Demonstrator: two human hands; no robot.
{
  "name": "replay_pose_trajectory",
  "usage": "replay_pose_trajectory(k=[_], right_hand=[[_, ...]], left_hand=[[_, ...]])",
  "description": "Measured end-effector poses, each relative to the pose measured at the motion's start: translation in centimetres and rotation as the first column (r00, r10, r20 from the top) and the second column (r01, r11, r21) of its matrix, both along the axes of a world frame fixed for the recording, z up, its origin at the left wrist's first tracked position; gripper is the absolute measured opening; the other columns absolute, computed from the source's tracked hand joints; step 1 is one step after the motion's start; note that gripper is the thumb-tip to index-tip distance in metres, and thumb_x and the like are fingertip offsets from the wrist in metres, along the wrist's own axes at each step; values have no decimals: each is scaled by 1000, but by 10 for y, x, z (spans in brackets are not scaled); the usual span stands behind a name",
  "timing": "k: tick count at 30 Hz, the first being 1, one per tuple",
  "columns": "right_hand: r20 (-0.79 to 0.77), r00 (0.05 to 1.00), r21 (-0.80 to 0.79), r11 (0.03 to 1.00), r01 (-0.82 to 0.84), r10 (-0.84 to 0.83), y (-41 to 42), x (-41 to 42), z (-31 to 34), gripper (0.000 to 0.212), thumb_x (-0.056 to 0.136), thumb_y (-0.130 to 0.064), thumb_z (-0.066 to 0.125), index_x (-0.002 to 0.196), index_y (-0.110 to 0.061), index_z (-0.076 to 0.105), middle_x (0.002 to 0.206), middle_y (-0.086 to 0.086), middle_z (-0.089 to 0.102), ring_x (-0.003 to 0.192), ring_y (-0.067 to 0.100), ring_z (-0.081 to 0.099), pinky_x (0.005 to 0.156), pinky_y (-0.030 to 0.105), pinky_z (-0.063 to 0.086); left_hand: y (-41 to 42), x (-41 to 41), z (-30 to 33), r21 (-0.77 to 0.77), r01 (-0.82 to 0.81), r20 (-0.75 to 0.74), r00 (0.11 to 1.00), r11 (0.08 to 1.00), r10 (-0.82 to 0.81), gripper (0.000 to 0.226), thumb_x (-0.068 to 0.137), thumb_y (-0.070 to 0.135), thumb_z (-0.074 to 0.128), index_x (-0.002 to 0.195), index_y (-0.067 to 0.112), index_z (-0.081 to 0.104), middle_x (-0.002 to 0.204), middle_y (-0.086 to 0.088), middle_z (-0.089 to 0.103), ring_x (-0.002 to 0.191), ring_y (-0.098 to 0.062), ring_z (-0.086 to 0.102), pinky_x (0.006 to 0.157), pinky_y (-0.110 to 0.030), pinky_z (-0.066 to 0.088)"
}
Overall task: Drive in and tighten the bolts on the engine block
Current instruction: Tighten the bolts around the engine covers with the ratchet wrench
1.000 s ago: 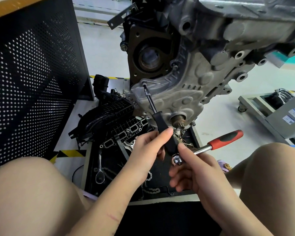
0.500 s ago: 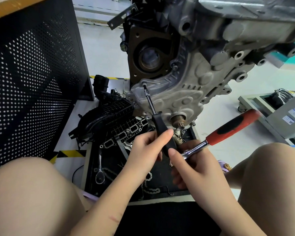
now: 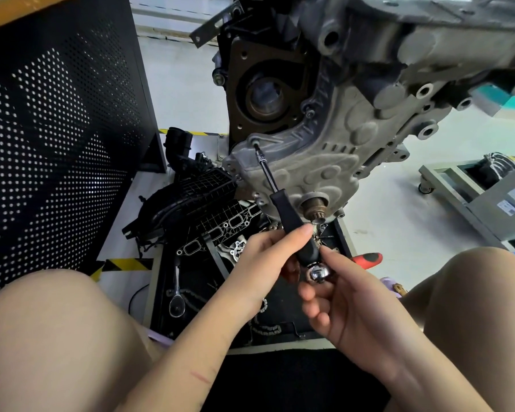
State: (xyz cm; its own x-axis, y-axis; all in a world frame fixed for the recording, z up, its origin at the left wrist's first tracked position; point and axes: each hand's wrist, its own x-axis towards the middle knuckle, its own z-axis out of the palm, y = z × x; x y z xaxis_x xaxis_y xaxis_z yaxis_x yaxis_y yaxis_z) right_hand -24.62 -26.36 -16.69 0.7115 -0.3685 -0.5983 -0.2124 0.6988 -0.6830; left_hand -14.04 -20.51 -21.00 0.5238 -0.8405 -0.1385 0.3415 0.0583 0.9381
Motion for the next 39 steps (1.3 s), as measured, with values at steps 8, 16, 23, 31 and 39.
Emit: replay_pose_trajectory(k=[8, 16, 23, 31, 39], right_hand=[[-43, 999, -366, 930, -21, 5, 6, -2, -2, 36, 70, -35, 56, 76, 0, 55, 49, 11, 56, 36, 17, 52, 34, 20, 40], [-59, 998, -764, 644, -38, -10, 7, -4, -7, 24, 80, -31, 60, 75, -8, 55, 49, 2, 58, 40, 16, 54, 38, 21, 43], [-36, 999, -611, 792, -5, -22, 4, -3, -3, 25, 80, -28, 60, 74, -4, 55, 47, 8, 58, 37, 19, 54, 35, 22, 43], [9, 1000, -96, 995, 6, -5, 1, -1, 2, 36, 63, -37, 57, 55, -4, 67, 49, 13, 59, 34, 15, 55, 32, 15, 40], [-3, 1000, 11, 1000, 21, -21, 5, 2, 2, 37, 63, -36, 56, 46, -6, 68, 47, 11, 58, 32, 13, 53, 31, 13, 39]], left_hand=[[-2, -3, -5, 57, -122, 132, 985, 991, 114, 35, 63, 53, 66, 53, 19, 60, 49, 0, 49, 42, -9, 44, 46, -16, 36], [-3, -6, -7, 74, -181, 207, 965, 981, 163, 42, 57, 58, 63, 47, 19, 55, 43, 2, 45, 42, -10, 43, 44, -19, 34], [-2, -5, -4, 66, -105, 116, 989, 992, 97, 36, 66, 52, 63, 44, 25, 57, 42, 10, 45, 40, -4, 44, 45, -13, 36], [-3, 0, -3, -12, 12, -119, 993, 1000, -13, 30, 68, 46, 62, 68, 16, 65, 64, -2, 62, 61, -17, 55, 61, -25, 43], [-2, -1, -3, -46, 1, -125, 992, 999, -7, 27, 49, 49, 65, 51, 23, 66, 52, 7, 60, 48, -6, 54, 49, -14, 43]])
